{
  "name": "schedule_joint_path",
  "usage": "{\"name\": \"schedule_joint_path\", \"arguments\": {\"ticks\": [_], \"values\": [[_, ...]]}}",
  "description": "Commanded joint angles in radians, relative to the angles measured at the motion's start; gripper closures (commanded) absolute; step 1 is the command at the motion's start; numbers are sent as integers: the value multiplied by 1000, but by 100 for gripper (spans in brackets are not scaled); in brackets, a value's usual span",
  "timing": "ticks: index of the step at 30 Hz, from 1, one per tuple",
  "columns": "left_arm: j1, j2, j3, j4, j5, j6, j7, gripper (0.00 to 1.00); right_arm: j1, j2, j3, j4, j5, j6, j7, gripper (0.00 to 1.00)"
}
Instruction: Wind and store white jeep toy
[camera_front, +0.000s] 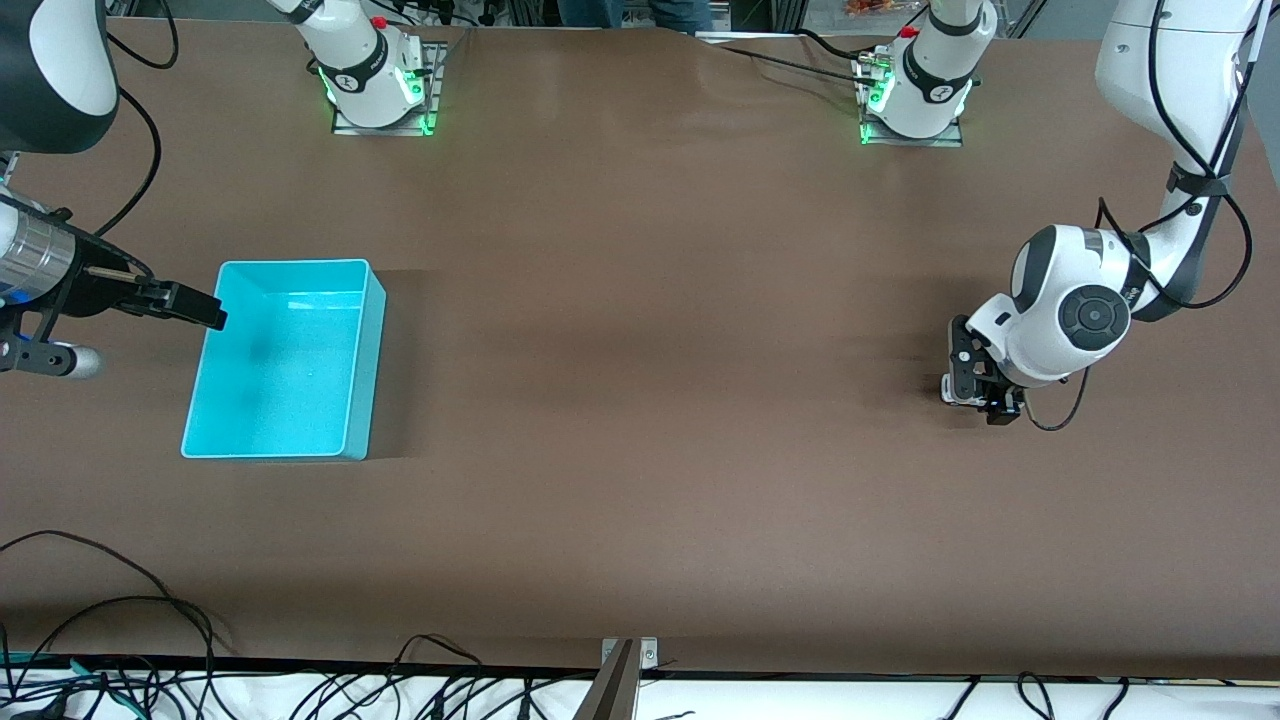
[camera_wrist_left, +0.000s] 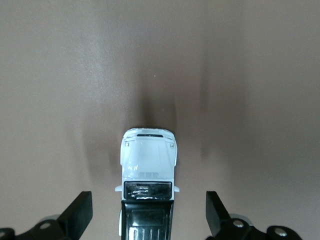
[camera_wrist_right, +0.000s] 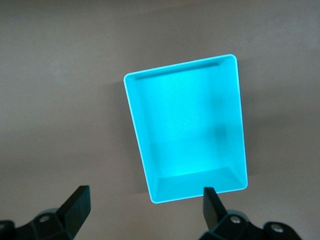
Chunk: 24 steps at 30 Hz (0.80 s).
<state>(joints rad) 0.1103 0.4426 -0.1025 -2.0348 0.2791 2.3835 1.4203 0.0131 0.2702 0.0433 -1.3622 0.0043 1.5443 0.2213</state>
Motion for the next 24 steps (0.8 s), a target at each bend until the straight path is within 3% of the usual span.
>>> {"name": "schedule_joint_path", "arguments": {"ticks": [1,16,19,23,24], "values": [[28,25,-5,15,34,31,25,0,-7,-11,1,-9,20,3,-14,0],[60,57,-5,15,34,68,66,0,-8,-11,0,-11,20,3,-17,0],[49,58,-5,16,40,69,69,21,-8,-11,0,-11,20,3,-17,0],[46,54,-8,15,63,68,72,62,-8,-11,0,-11,20,3,-17,0],[51,54,-8,15,60,68,72,67,-8,-11,0,-11,20,3,-17,0]]}}
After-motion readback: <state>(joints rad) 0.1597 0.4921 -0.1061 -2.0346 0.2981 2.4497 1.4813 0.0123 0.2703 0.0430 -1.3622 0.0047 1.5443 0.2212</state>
